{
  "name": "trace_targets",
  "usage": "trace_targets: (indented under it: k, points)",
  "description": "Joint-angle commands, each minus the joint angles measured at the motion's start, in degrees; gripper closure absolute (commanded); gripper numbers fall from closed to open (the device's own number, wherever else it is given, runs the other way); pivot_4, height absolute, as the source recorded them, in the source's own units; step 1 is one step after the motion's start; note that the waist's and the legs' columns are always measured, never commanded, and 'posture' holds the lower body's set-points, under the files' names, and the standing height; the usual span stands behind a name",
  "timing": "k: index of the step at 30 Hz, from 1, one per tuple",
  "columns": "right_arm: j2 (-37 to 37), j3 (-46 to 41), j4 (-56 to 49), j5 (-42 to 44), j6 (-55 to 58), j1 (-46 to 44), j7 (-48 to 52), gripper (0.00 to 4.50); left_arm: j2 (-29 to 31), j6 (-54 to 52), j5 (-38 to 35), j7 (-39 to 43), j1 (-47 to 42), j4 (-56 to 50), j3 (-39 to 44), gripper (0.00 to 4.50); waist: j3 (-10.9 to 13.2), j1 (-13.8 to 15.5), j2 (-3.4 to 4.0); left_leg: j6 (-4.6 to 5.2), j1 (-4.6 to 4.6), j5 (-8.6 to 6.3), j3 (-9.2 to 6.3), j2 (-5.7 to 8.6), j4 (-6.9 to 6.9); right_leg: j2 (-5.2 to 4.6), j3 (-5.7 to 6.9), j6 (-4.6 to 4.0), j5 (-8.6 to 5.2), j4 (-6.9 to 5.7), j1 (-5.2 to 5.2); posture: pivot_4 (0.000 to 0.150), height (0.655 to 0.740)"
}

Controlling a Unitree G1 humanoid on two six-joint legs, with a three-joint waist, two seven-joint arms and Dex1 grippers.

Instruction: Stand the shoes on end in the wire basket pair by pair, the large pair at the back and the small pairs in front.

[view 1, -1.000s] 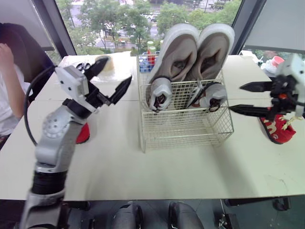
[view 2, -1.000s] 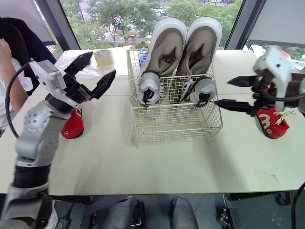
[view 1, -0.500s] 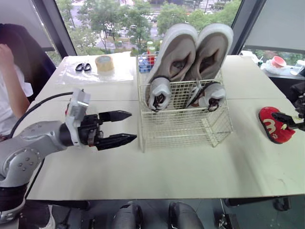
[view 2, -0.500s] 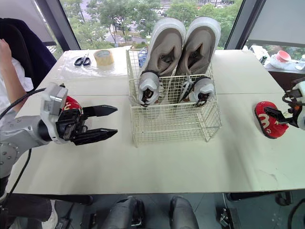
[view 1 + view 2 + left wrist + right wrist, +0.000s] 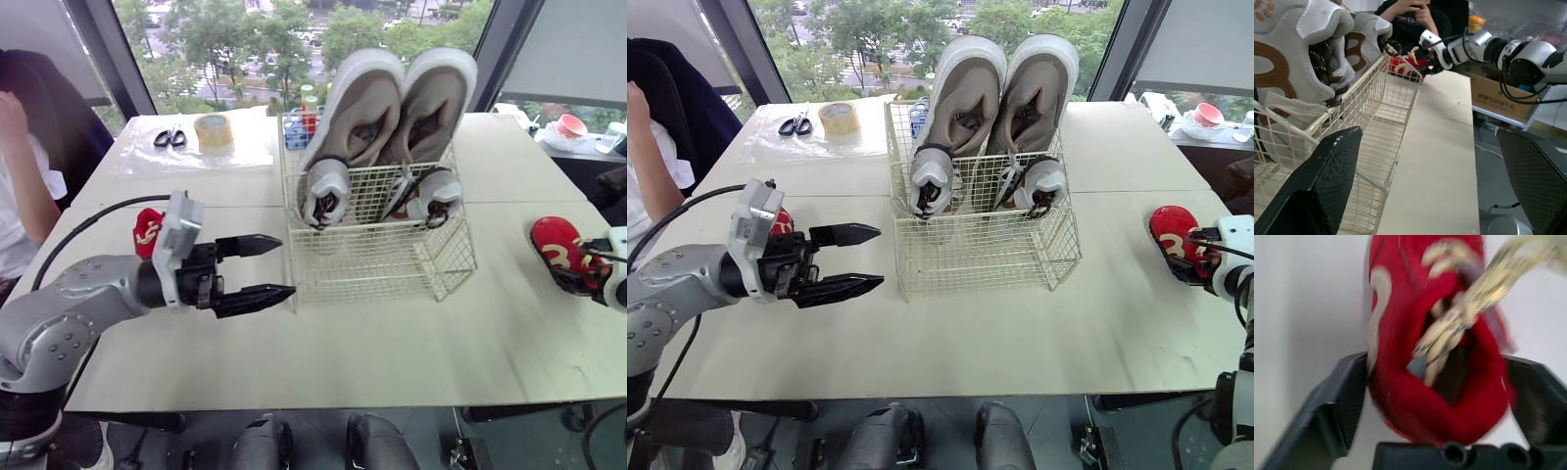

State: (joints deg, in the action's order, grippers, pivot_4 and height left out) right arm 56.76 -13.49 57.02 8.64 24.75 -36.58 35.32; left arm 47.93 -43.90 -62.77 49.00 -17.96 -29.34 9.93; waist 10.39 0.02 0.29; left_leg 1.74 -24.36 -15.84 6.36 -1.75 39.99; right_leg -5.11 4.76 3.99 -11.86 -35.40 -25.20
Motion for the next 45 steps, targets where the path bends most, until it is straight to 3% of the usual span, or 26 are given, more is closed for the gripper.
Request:
trace_targets:
  k: [1, 4, 6, 11, 15, 20, 25, 29, 35, 41, 44, 45]
  points:
    - [0.7, -1.1, 2.3, -0.1, -1.4, -2.3, -0.1, 2.35, -0.5, 0.1, 0.1, -1.3, -0.1, -1.3, 1.0, 0.0, 0.0, 0.0, -0.01, -0.01, 0.0, 0.0, -0.01, 0.0, 0.0, 0.0, 0.0, 0.0, 0.0, 0.0, 0.01, 0.15, 0.74]
    - [0.5, -2.2, 2.6, 1.1, -1.3, -3.5, 0.7, 3.48, -1.3, -0.1, 0.0, -2.2, -1.1, -0.6, 0.9, 0.0, 0.0, -0.1, -0.02, -0.01, 0.05, 0.0, -0.01, 0.0, 0.02, 0.0, 0.0, -0.01, 0.0, 0.01, 0.08, 0.15, 0.74]
    - [0.5, -3.3, 1.1, 2.1, -1.7, -3.9, 0.7, 3.97, -1.6, -0.3, -0.1, -2.4, -1.8, 0.3, 1.1, 0.0, 0.0, -0.1, -0.02, -0.01, 0.06, 0.0, -0.02, 0.0, 0.02, 0.0, 0.0, -0.01, 0.0, 0.01, 0.09, 0.15, 0.74]
    - [0.0, -10.5, -14.0, 8.2, -4.2, -4.4, -0.4, 3.97, -3.0, -1.6, -2.5, -3.7, -5.6, 5.0, 2.5, 0.0, 0.0, -0.7, 0.09, -0.03, 0.05, 0.02, -0.02, 0.0, 0.01, 0.0, -0.02, 0.03, 0.02, -0.04, 0.05, 0.15, 0.74]
    - [-3.2, -15.8, -40.5, 18.3, 0.7, -5.1, -0.7, 3.97, -4.5, -3.2, -4.6, -4.5, -10.1, 9.0, 2.9, 0.0, 0.1, -0.9, 0.16, -0.18, 0.04, 0.11, -0.01, -0.06, -0.04, 0.05, -0.09, 0.14, 0.03, -0.26, -0.12, 0.15, 0.74]
    - [-3.4, -13.5, -65.4, 29.7, 7.0, -5.2, 4.0, 3.97, -6.0, -6.3, -7.7, -4.8, -16.9, 13.8, 2.7, 0.0, 0.1, -0.2, 0.04, -0.17, 0.11, 0.09, -0.21, -0.08, -0.1, 0.08, 0.04, 0.25, -0.1, -0.59, -0.14, 0.15, 0.74]
    - [-0.3, -5.7, -80.6, 34.0, 10.4, -5.4, 9.8, 3.97, -6.9, -10.4, -11.4, -4.5, -25.2, 20.5, 3.1, 0.0, 0.1, 0.6, 0.0, 0.11, 0.08, -0.07, -0.2, -0.04, 0.02, 0.02, 0.03, 0.22, -0.08, -0.55, -0.09, 0.15, 0.74]
    - [2.5, 1.6, -85.4, 27.3, 3.7, -3.9, 16.4, 3.97, -6.9, -14.0, -12.6, -3.2, -30.8, 25.7, 2.9, 0.0, 0.1, 0.7, -0.06, 0.18, 0.03, -0.11, -0.22, 0.0, 0.03, 0.0, 0.03, 0.22, -0.09, -0.52, -0.1, 0.15, 0.74]
    - [2.0, 9.7, -82.7, 14.3, -11.0, -3.9, 21.8, 3.97, -7.3, -17.1, -11.3, -0.3, -34.1, 29.4, 2.3, 0.0, 0.1, 0.5, -0.12, -0.06, 0.03, 0.03, -0.16, 0.02, 0.05, 0.0, 0.0, 0.23, -0.09, -0.51, -0.12, 0.15, 0.74]
    - [-0.4, 12.2, -81.1, 9.8, -17.1, -6.0, 22.8, 3.97, -8.3, -19.1, -9.4, 0.9, -34.1, 30.0, 0.7, 0.0, 0.1, 0.6, -0.14, -0.16, 0.02, 0.09, -0.16, 0.02, 0.05, 0.01, 0.0, 0.23, -0.09, -0.52, -0.13, 0.15, 0.74]
    - [-1.1, 12.9, -80.6, 8.2, -18.5, -7.9, 23.1, 3.99, -8.8, -19.9, -8.1, 1.2, -32.9, 29.1, -0.4, 0.78, 0.1, 0.5, -0.15, -0.17, 0.02, 0.1, -0.16, 0.02, 0.05, 0.01, 0.0, 0.23, -0.09, -0.53, -0.13, 0.15, 0.74]
    - [-1.3, 13.0, -80.6, 8.0, -18.6, -8.5, 23.2, 3.99, -8.9, -20.1, -7.6, 1.4, -32.5, 28.8, -0.7, 1.27, 0.1, 0.5, -0.15, -0.18, 0.02, 0.1, -0.16, 0.01, 0.05, 0.01, 0.0, 0.23, -0.09, -0.53, -0.13, 0.15, 0.74]
